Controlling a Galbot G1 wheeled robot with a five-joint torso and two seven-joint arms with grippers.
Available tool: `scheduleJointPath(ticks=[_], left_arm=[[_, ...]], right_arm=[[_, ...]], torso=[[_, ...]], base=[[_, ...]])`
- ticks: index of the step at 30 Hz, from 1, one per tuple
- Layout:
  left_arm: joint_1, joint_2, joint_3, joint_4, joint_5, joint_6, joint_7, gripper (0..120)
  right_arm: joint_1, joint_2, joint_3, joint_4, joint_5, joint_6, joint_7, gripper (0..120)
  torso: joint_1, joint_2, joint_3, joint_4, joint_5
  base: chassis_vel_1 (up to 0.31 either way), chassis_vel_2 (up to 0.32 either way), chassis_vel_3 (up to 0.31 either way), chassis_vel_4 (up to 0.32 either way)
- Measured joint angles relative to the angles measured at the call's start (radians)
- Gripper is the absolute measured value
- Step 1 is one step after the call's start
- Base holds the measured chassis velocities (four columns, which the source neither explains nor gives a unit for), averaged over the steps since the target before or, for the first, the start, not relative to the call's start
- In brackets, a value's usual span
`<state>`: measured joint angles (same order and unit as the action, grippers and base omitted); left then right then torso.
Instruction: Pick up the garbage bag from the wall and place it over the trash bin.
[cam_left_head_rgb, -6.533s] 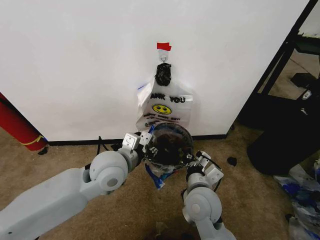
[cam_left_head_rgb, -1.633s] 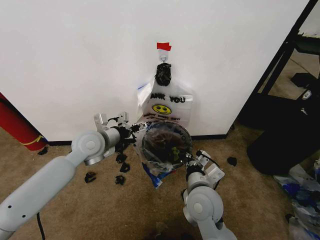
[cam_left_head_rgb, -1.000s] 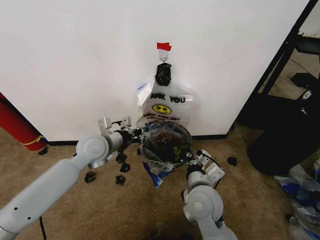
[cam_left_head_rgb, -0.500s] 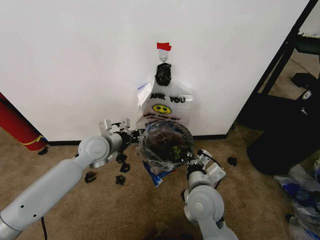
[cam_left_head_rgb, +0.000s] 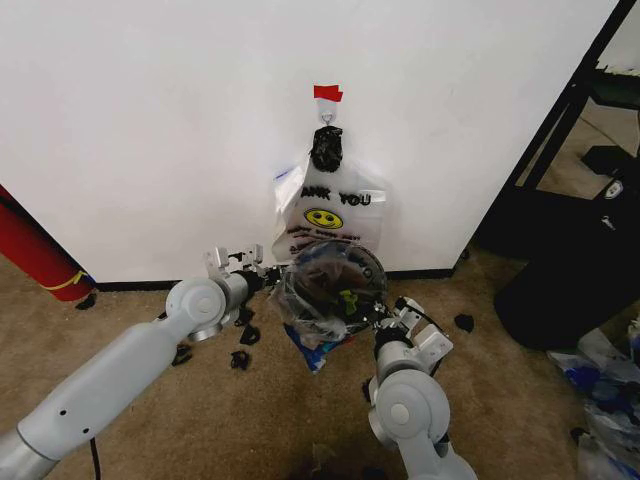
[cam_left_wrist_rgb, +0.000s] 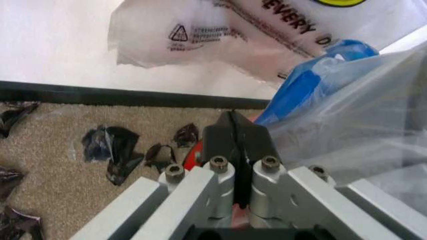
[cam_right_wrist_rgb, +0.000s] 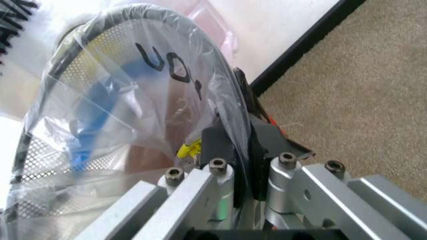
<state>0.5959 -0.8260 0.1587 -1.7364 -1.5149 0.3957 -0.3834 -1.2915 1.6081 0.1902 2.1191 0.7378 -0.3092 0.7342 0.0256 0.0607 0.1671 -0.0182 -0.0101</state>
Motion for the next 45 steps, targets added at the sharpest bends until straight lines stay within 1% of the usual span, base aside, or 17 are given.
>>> scheduleJointPath(ticks=[4,7,8,10,13,17,18,20,23,26,27,29,31,33,34,39,45], left_arm=[[0.008,0.000,-0.009,-0.005,0.003,0.005,-0.001,0],[0.018,0.010,-0.030,-0.027,0.019,0.021,-0.013,10],[0.022,0.022,-0.041,-0.039,0.032,0.025,-0.017,16],[0.023,0.024,-0.043,-0.042,0.035,0.026,-0.018,18],[0.036,0.058,-0.071,-0.070,0.061,0.029,-0.021,32],[0.066,0.084,-0.114,-0.109,0.064,0.031,-0.022,48],[0.066,0.084,-0.114,-0.109,0.064,0.031,-0.022,48],[0.090,0.083,-0.149,-0.137,0.075,0.005,-0.030,56],[0.160,0.073,-0.218,-0.203,0.084,-0.069,-0.032,68],[0.289,0.066,-0.288,-0.282,0.082,-0.144,-0.017,81],[0.289,0.066,-0.288,-0.282,0.082,-0.144,-0.017,81],[0.376,0.054,-0.320,-0.328,0.088,-0.186,0.012,90],[0.439,0.042,-0.331,-0.359,0.089,-0.218,0.043,97],[0.498,0.032,-0.337,-0.379,0.091,-0.242,0.077,100],[0.498,0.032,-0.337,-0.379,0.091,-0.242,0.077,100],[0.670,0.001,-0.350,-0.411,0.133,-0.295,0.211,100],[0.742,-0.016,-0.306,-0.384,0.217,-0.320,0.332,100]], right_arm=[[0.005,0.000,0.000,-0.007,0.001,0.000,0.001,0],[0.005,0.000,0.000,-0.009,0.001,0.000,0.001,0],[0.004,0.000,0.001,-0.009,0.003,0.001,0.001,0],[0.004,0.000,0.002,-0.009,0.003,0.001,0.001,0],[0.003,0.000,0.008,-0.008,0.010,0.001,0.002,0],[0.007,0.000,0.018,-0.005,0.025,0.003,0.008,0],[0.007,0.000,0.018,-0.005,0.025,0.003,0.008,0],[0.009,0.000,0.027,-0.002,0.046,0.003,0.017,0],[0.006,0.000,0.053,0.012,0.095,0.004,0.039,0],[0.007,0.000,0.076,0.016,0.139,0.006,0.058,0],[0.007,0.000,0.076,0.016,0.139,0.006,0.058,0],[0.008,0.000,0.099,0.017,0.161,0.008,0.065,0],[0.010,0.000,0.123,0.021,0.180,0.007,0.075,0],[0.014,0.000,0.152,0.029,0.206,0.001,0.087,0],[0.014,0.000,0.152,0.029,0.206,0.001,0.087,0],[0.026,0.000,0.202,0.037,0.259,-0.016,0.113,0],[0.034,0.000,0.233,0.050,0.321,-0.033,0.138,0]], torso=[[0.000,0.000,0.000,0.0001,0.0000],[0.000,0.000,0.000,0.0000,0.0000],[0.000,0.000,0.000,0.0000,0.0000],[0.000,0.000,0.000,0.0001,0.0000],[0.000,0.000,0.000,0.0001,0.0000],[0.000,0.000,0.000,0.0001,0.0000],[0.000,0.000,0.000,0.0001,0.0000],[0.000,0.000,0.000,0.0001,-0.0002],[0.000,0.000,0.000,-0.0002,0.0001],[0.000,0.000,0.000,0.0001,0.0001],[0.000,0.000,0.000,0.0001,0.0001],[0.000,0.000,0.000,0.0007,-0.0002],[0.000,0.000,0.000,0.0002,0.0002],[0.000,0.000,0.000,-0.0003,0.0000],[0.000,0.000,0.000,-0.0003,0.0000],[0.000,0.000,0.000,0.0003,0.0001],[0.000,0.000,0.000,0.0002,0.0001]], base=[[0.000,0.000,0.000,0.000],[0.000,0.000,0.000,0.000],[0.000,0.000,0.000,0.000],[0.000,0.000,0.000,0.000],[0.000,0.000,0.000,0.000],[0.000,0.000,0.000,0.000],[0.000,0.000,0.000,0.000],[0.000,0.000,0.000,0.000],[0.000,0.000,0.000,0.000],[0.000,0.000,0.000,0.000],[0.000,0.000,0.000,0.000],[0.000,0.000,0.000,0.000],[0.000,0.000,0.000,0.000],[0.000,0.000,0.000,0.000],[0.000,0.000,0.000,0.000],[0.000,0.000,0.000,0.000],[0.000,0.000,0.000,0.000]])
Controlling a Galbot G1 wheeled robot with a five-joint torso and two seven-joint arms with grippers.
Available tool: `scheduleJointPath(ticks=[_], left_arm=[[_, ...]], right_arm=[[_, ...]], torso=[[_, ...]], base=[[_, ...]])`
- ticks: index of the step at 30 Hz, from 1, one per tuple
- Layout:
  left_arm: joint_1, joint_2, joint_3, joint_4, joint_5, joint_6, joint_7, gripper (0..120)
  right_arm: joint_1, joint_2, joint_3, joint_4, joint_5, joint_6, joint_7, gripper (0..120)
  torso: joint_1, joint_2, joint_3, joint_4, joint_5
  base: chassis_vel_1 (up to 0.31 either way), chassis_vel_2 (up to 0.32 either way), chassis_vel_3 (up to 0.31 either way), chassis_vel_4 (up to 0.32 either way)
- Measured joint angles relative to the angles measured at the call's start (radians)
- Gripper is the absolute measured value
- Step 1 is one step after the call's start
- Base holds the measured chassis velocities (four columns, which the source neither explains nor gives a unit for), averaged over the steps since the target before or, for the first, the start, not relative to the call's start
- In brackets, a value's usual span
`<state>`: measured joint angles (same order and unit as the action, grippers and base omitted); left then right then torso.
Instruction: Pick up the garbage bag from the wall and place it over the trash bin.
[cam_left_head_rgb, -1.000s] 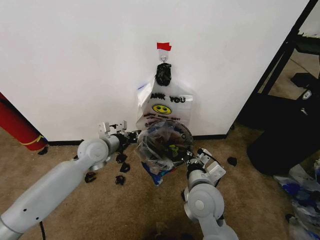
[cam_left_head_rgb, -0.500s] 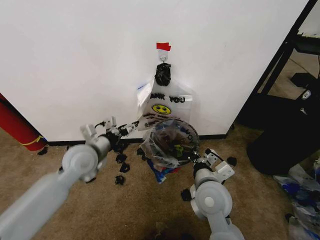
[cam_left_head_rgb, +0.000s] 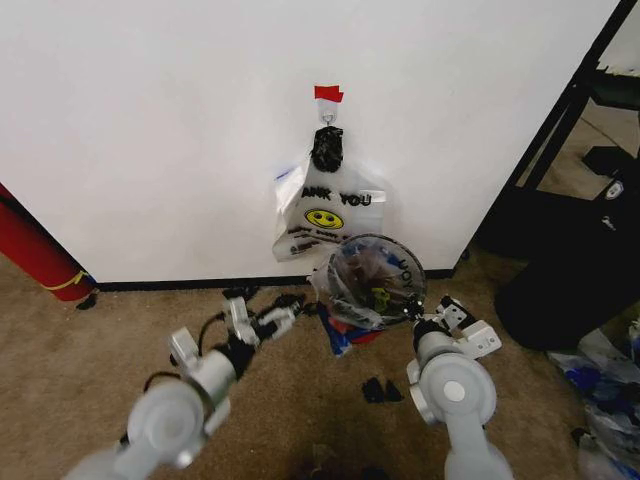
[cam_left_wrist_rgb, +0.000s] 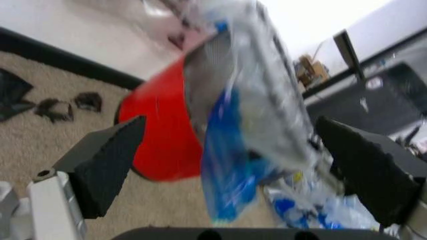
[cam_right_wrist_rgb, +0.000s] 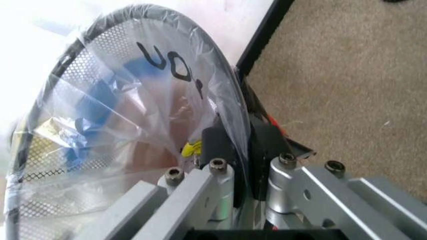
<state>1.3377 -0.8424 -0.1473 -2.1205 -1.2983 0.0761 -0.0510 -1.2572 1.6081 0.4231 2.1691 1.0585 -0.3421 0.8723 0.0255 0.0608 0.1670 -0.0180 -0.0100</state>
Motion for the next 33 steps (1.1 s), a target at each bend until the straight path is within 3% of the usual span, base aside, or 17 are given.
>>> scheduleJointPath(ticks=[8,25,30,33], left_arm=[[-0.037,-0.038,0.069,0.053,0.139,-0.004,0.010,100],[-0.090,-0.072,0.089,0.093,0.111,-0.001,-0.036,98],[-0.096,-0.085,0.102,0.105,0.111,0.001,-0.049,88],[-0.102,-0.091,0.111,0.112,0.112,-0.001,-0.054,74]], right_arm=[[-0.014,0.000,0.009,0.025,0.035,-0.012,0.001,0],[-0.026,0.000,-0.011,0.024,0.023,-0.018,-0.008,0],[-0.028,0.000,-0.014,0.025,0.019,-0.018,-0.010,0],[-0.027,0.000,-0.014,0.025,0.018,-0.018,-0.011,0]], torso=[[0.000,0.000,0.000,-0.0002,0.0000],[0.000,0.000,0.000,-0.0001,-0.0001],[0.000,0.000,0.000,-0.0001,-0.0001],[0.000,0.000,0.000,0.0000,-0.0001]], base=[[0.000,0.000,0.000,0.000],[0.000,0.000,0.000,0.000],[0.000,0.000,0.000,0.000],[0.000,0.000,0.000,0.000]])
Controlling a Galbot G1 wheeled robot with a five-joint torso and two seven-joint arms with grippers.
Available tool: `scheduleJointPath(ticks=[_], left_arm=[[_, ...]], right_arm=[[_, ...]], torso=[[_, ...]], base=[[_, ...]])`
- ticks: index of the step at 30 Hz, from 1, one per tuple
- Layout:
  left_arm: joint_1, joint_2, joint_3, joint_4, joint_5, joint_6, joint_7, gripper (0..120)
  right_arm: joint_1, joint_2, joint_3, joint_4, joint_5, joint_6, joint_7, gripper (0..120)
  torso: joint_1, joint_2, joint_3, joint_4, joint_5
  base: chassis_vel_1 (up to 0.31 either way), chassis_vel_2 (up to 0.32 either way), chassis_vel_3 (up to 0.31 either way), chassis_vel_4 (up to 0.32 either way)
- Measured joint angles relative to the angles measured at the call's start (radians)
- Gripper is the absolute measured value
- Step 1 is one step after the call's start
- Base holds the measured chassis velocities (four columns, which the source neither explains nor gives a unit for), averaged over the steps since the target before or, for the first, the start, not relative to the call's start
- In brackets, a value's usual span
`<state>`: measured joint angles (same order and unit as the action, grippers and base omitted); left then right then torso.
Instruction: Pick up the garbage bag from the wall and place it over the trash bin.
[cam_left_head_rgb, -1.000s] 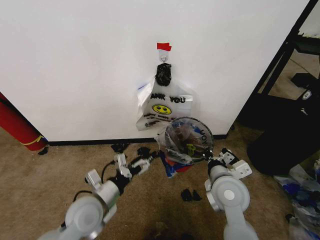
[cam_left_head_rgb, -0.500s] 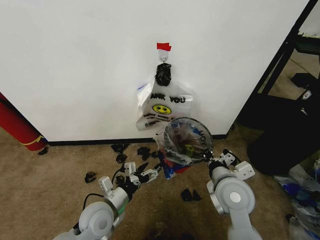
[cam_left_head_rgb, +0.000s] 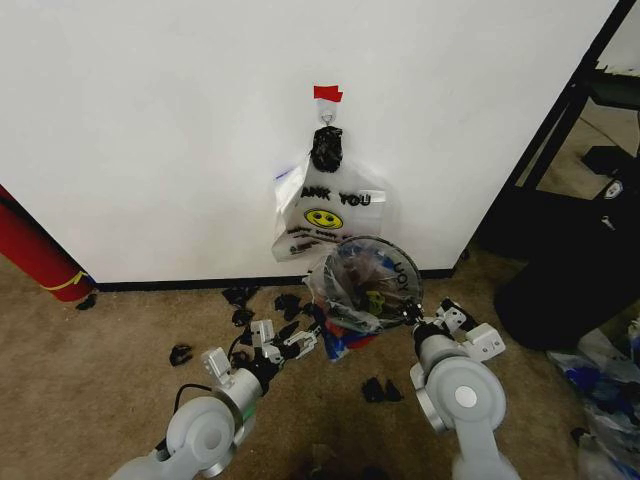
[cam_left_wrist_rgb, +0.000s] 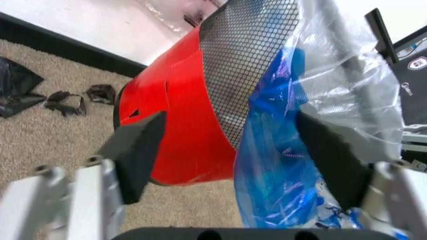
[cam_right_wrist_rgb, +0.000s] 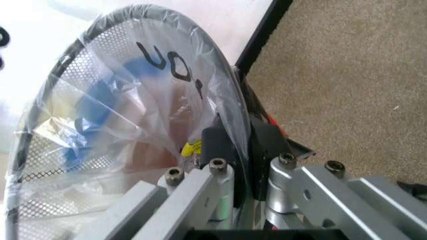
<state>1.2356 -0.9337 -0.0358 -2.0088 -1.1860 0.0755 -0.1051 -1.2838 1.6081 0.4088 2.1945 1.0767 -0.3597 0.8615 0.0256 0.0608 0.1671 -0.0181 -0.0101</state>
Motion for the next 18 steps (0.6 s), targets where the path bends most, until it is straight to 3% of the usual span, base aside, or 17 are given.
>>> scheduleJointPath(ticks=[18], left_arm=[[-0.025,-0.020,0.051,0.040,0.004,-0.008,-0.048,7]], right_arm=[[0.009,0.000,-0.016,0.010,-0.010,0.000,-0.003,0]], torso=[[0.000,0.000,0.000,0.0000,0.0000]], base=[[0.000,0.000,0.000,0.000]])
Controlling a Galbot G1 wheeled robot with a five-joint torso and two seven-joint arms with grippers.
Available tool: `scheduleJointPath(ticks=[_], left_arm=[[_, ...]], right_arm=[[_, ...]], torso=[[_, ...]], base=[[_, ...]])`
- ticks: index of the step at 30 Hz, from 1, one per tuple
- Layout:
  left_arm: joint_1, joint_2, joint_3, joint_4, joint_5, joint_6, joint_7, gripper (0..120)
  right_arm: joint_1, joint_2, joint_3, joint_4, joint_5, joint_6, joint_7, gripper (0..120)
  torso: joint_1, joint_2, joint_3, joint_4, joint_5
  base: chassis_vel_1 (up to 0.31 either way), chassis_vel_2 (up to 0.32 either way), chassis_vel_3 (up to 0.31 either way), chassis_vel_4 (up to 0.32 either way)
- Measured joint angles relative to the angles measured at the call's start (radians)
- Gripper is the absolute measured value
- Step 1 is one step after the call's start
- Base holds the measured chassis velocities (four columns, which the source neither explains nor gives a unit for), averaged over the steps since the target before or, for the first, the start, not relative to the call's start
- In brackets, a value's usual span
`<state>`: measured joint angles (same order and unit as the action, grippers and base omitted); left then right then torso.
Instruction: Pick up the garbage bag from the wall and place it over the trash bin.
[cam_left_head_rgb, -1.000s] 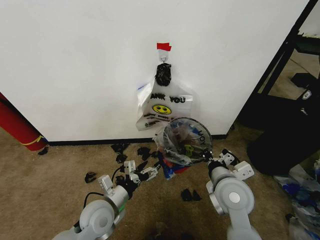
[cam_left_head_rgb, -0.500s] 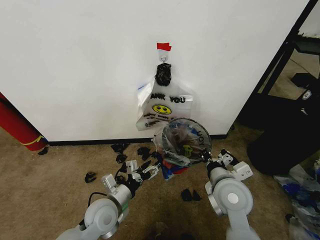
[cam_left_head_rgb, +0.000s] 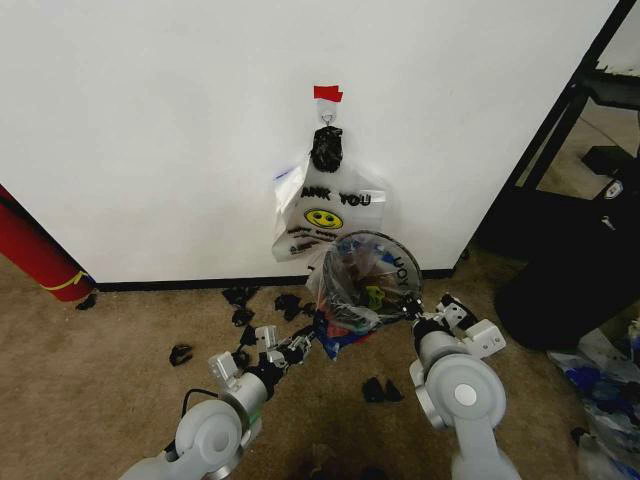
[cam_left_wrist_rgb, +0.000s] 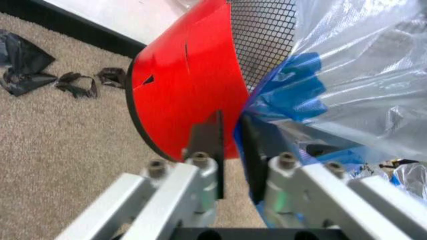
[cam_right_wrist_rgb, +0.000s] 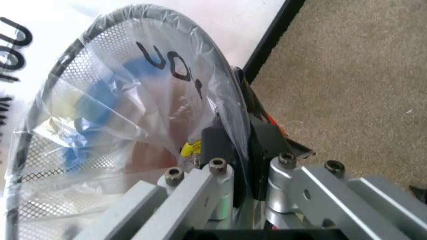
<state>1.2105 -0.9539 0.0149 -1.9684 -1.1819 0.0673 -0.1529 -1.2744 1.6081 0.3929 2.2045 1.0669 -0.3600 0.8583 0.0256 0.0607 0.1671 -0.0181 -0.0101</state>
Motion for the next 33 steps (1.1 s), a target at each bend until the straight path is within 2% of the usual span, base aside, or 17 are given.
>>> scheduleJointPath(ticks=[3,13,16,20,21,23,25,28,29,33], left_arm=[[-0.012,-0.016,0.011,0.010,0.006,0.002,-0.005,0],[-0.029,-0.031,0.046,0.017,0.028,0.020,-0.016,1],[-0.027,-0.031,0.042,0.010,0.039,0.023,-0.024,10],[-0.009,-0.013,0.023,-0.012,0.080,0.037,-0.033,26],[-0.009,-0.013,0.023,-0.012,0.080,0.037,-0.033,26],[0.021,0.011,0.010,-0.034,0.129,0.044,-0.024,36],[0.031,0.017,0.006,-0.040,0.139,0.044,-0.020,39],[0.048,0.025,-0.003,-0.056,0.146,0.045,-0.016,54],[0.048,0.025,-0.003,-0.056,0.146,0.045,-0.016,54],[0.063,0.041,-0.037,-0.095,0.146,0.049,-0.022,71]], right_arm=[[0.000,0.000,-0.001,0.000,0.000,0.000,0.000,0],[0.000,0.000,-0.002,-0.007,-0.003,0.000,0.000,0],[-0.001,0.000,-0.001,-0.008,-0.003,0.000,0.000,0],[0.001,0.000,0.004,-0.013,-0.004,0.000,-0.001,0],[0.001,0.000,0.004,-0.013,-0.004,0.000,-0.001,0],[0.008,0.000,0.012,-0.020,-0.007,0.001,-0.004,0],[0.010,0.000,0.014,-0.022,-0.008,0.001,-0.004,0],[0.012,0.000,0.015,-0.026,-0.011,0.001,-0.006,0],[0.012,0.000,0.015,-0.026,-0.011,0.001,-0.006,0],[0.012,0.000,0.010,-0.038,-0.019,0.002,-0.010,0]], torso=[[0.000,0.000,0.000,-0.0001,0.0000],[0.000,0.000,0.000,-0.0001,0.0000],[0.000,0.000,0.000,-0.0001,0.0000],[0.000,0.000,0.000,-0.0002,-0.0002],[0.000,0.000,0.000,-0.0002,-0.0002],[0.000,0.000,0.000,0.0001,0.0000],[0.000,0.000,0.000,0.0000,0.0000],[0.000,0.000,0.000,0.0001,-0.0001],[0.000,0.000,0.000,0.0001,-0.0001],[0.000,0.000,0.000,-0.0001,-0.0001]], base=[[0.000,0.000,0.000,0.000],[0.000,0.000,0.000,0.000],[0.000,0.000,0.000,0.000],[0.000,0.000,0.000,0.000],[0.000,0.000,0.000,0.000],[0.000,0.000,0.000,0.000],[0.000,0.000,0.000,0.000],[0.000,0.000,0.000,0.000],[0.000,0.000,0.000,0.000],[0.000,0.000,0.000,0.000]])
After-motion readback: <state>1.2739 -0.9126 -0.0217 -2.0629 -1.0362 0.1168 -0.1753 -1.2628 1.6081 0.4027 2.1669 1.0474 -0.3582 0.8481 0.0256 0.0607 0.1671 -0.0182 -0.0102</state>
